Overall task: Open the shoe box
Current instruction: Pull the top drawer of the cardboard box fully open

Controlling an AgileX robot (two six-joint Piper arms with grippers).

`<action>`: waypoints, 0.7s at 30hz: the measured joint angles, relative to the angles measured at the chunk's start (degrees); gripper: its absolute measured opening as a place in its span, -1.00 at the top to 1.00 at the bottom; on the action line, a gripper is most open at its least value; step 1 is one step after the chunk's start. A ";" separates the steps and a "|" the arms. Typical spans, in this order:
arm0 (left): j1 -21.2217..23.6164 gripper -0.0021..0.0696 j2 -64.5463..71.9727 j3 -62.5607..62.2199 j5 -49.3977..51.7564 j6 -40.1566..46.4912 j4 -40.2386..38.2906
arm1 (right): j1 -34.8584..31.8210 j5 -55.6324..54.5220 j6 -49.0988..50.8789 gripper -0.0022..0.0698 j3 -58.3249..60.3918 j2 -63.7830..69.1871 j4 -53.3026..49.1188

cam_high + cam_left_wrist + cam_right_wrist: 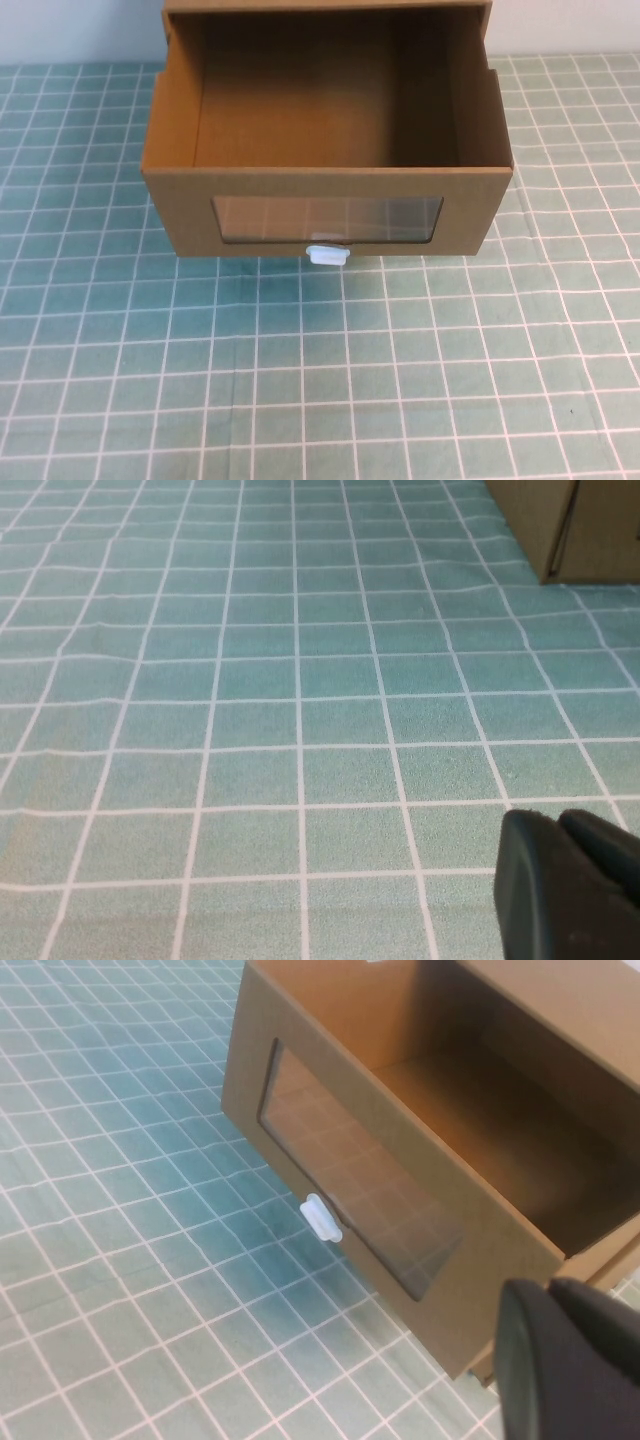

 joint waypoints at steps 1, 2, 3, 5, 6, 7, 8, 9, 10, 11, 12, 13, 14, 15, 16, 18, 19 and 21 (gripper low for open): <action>0.00 0.96 0.00 0.00 0.00 0.00 0.00 | 0.00 0.00 0.00 0.98 0.00 0.00 0.00; 0.00 0.96 0.00 0.00 0.00 0.00 0.08 | 0.00 0.00 0.00 0.98 0.00 0.00 0.00; 0.00 0.96 0.00 0.00 0.00 0.00 0.08 | 0.00 0.00 0.00 0.98 0.00 0.00 0.00; 0.00 0.96 0.00 0.00 0.00 0.00 0.08 | 0.00 0.00 0.00 0.98 0.00 0.00 0.00; 0.00 0.96 0.00 0.00 0.00 0.00 0.08 | 0.00 0.00 0.00 0.98 0.00 0.00 0.00; 0.00 0.96 0.00 0.00 0.00 0.00 0.08 | 0.00 0.00 0.00 0.98 0.00 0.00 0.00; 0.00 0.96 0.00 0.00 0.00 0.00 0.08 | 0.00 0.00 0.00 0.98 0.00 0.00 0.00; 0.00 0.96 0.00 0.00 0.00 0.00 0.08 | 0.00 0.00 0.00 0.98 0.00 0.00 0.00; 0.00 0.96 0.00 0.00 0.00 0.00 0.08 | 0.00 0.00 0.00 0.98 0.05 0.00 0.00; 0.00 0.96 0.00 0.00 0.00 0.00 0.08 | -0.35 0.00 0.00 0.98 0.05 -0.10 0.00; 0.00 0.96 0.00 0.00 0.00 0.00 0.08 | -1.39 -0.17 0.00 0.98 0.05 -0.37 0.51; 0.00 0.96 0.00 0.00 0.00 0.00 0.08 | -3.09 -0.49 0.00 0.98 0.05 -0.39 1.05; 0.00 0.96 0.00 0.00 0.00 0.00 0.08 | -5.33 -0.64 0.11 0.98 0.05 -0.50 1.79; 0.00 0.96 0.00 0.00 0.00 0.00 0.08 | -8.19 -0.73 0.22 0.98 0.05 -0.55 3.01; 0.00 0.96 0.00 0.00 0.00 0.00 0.08 | -10.85 -0.88 0.45 0.98 0.05 -0.64 4.64; 0.00 0.96 0.00 0.00 0.10 0.00 0.08 | -18.88 -1.04 0.55 0.98 0.43 -1.08 10.49; 0.00 0.96 0.00 0.00 0.10 0.00 0.08 | -22.44 -1.34 0.67 0.98 0.98 -1.59 13.89; 0.00 0.96 0.00 0.00 0.10 0.00 0.08 | -31.34 -2.68 0.67 0.98 3.64 -3.20 20.73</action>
